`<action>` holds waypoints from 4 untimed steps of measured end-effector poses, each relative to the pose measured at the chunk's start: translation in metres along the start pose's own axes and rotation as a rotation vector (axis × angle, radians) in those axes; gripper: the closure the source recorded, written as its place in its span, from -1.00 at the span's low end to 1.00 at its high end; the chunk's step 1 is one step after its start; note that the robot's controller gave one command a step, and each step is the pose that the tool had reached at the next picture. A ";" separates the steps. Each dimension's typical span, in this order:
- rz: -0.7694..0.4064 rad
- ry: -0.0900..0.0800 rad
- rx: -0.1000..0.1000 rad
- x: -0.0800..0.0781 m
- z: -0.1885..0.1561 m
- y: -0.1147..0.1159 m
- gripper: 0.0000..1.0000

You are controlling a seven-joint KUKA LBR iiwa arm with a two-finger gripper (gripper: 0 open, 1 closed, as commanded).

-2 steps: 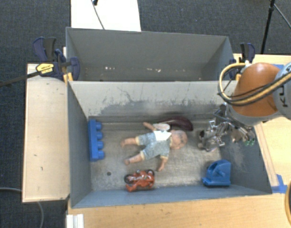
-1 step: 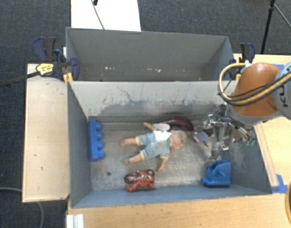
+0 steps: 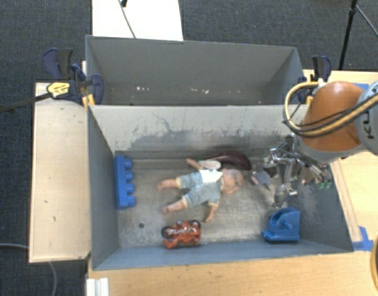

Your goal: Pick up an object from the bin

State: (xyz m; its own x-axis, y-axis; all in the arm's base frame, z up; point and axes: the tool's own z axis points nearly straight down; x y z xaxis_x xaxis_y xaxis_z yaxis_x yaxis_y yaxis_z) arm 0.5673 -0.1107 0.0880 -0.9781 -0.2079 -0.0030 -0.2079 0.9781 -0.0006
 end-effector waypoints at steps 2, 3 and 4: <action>0.632 -0.005 -0.006 -0.004 0.014 -0.038 1.00; 0.357 -0.011 0.004 0.000 0.013 0.023 1.00; 0.356 -0.011 0.004 0.000 0.013 0.023 1.00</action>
Offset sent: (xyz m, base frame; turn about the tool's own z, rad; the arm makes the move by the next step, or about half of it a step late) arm 0.0000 0.0000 0.0000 0.0000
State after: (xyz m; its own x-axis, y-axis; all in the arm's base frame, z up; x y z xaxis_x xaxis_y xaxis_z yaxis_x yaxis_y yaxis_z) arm 0.5621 -0.0884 0.0750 -0.9892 0.1457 -0.0140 0.1457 0.9893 -0.0014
